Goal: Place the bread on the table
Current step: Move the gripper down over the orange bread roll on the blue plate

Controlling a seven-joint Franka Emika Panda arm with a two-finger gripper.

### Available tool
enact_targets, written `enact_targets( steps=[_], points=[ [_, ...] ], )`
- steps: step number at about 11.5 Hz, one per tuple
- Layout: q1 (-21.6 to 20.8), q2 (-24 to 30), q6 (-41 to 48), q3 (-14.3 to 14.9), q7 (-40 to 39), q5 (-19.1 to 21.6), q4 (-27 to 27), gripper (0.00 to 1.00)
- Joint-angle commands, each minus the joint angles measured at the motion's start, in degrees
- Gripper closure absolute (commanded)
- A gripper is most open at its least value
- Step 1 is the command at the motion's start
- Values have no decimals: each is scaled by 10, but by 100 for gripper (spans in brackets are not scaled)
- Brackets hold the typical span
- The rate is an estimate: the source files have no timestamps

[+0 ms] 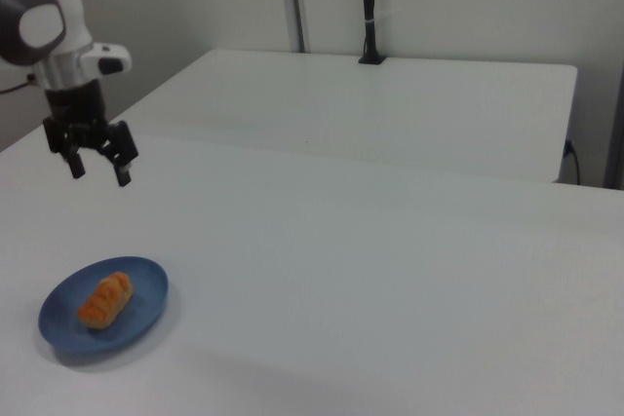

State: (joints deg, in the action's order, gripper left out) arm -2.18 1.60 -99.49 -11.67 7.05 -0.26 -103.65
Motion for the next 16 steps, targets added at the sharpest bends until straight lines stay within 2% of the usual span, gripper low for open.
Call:
enact_targets(
  steps=[1, 2, 7, 16],
  points=[
    [-1, 42, -83, -39, 45, 7, -123, 0],
    [-1, 42, -105, -48, 46, 7, -150, 0],
    [-16, 34, -237, -49, 46, 7, -268, 0],
    [-4, -40, -294, -49, 58, -4, -282, 3]
  ],
)
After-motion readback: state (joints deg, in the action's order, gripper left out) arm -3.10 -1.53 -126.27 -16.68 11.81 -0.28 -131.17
